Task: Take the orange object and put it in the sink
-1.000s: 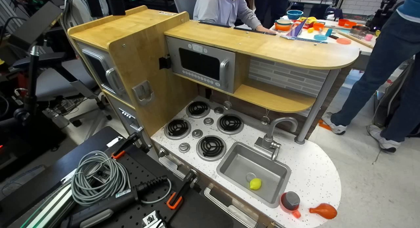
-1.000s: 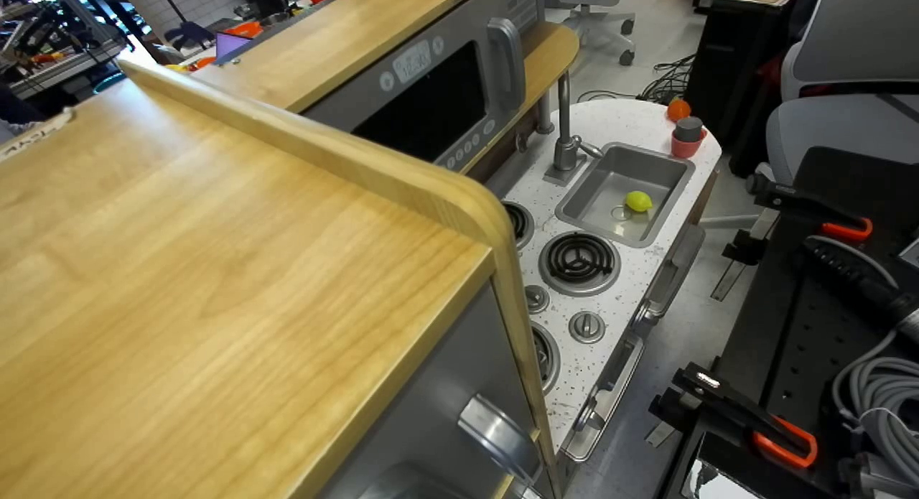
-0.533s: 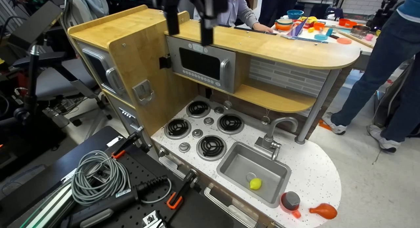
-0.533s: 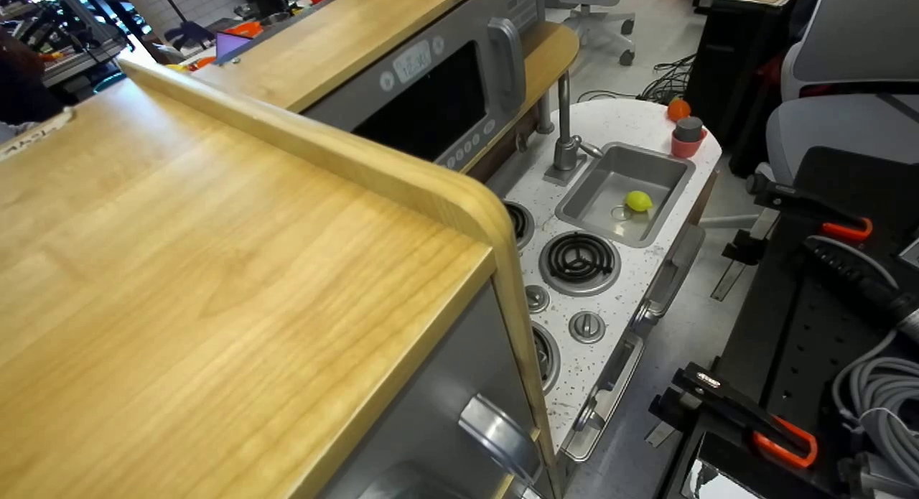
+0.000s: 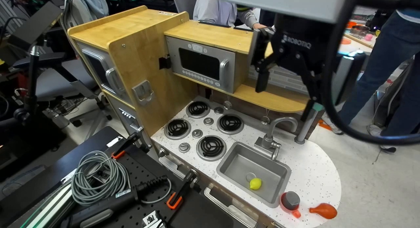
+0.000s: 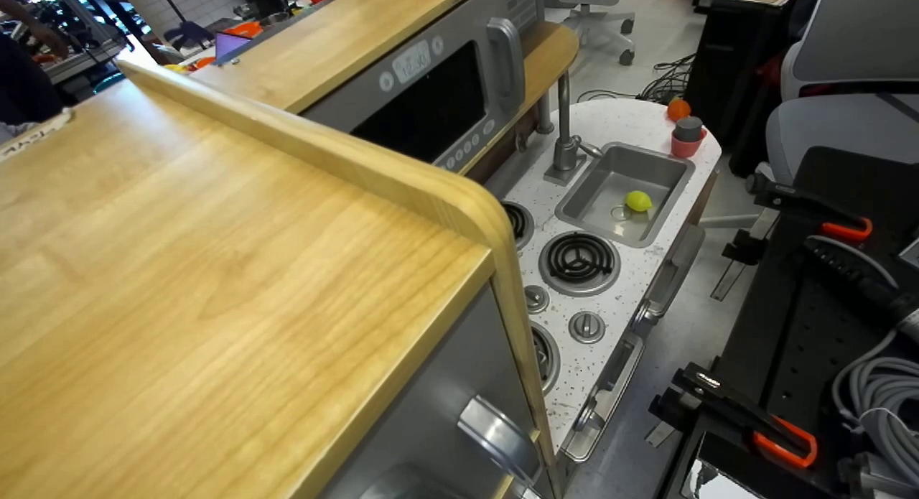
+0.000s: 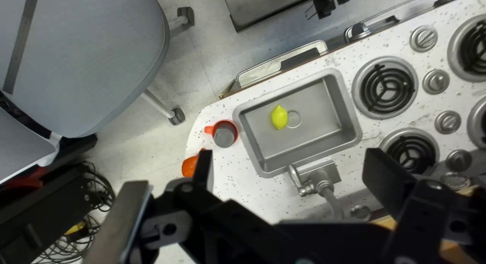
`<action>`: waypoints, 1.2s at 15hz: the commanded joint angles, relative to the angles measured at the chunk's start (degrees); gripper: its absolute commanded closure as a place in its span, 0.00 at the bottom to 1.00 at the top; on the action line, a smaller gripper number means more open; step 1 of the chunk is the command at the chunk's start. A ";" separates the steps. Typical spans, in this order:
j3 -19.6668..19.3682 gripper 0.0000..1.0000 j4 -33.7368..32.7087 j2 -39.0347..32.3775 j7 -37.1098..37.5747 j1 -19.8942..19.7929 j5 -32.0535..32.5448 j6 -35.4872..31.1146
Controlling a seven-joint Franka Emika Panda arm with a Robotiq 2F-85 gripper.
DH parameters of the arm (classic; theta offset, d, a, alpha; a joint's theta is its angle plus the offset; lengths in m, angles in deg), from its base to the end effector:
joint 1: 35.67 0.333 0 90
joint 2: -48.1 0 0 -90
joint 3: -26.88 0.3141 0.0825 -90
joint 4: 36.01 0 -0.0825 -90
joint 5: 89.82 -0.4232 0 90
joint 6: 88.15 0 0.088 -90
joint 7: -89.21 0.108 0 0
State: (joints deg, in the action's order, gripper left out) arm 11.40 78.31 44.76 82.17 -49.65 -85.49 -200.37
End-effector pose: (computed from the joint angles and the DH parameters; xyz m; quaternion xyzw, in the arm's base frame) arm 0.5129 -0.2939 0.4040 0.9819 -0.1785 -0.0573 0.0254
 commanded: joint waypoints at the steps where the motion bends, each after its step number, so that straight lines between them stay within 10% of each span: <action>1: -1.20 0.00 -6.81 -8.49 -0.06 -2.95 -4.63 -4.15; 18: -1.16 0.00 -22.84 -37.60 19.29 -10.42 -14.63 -22.82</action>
State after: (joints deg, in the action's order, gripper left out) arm 10.03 61.24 13.26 98.47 -58.79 -98.67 -223.30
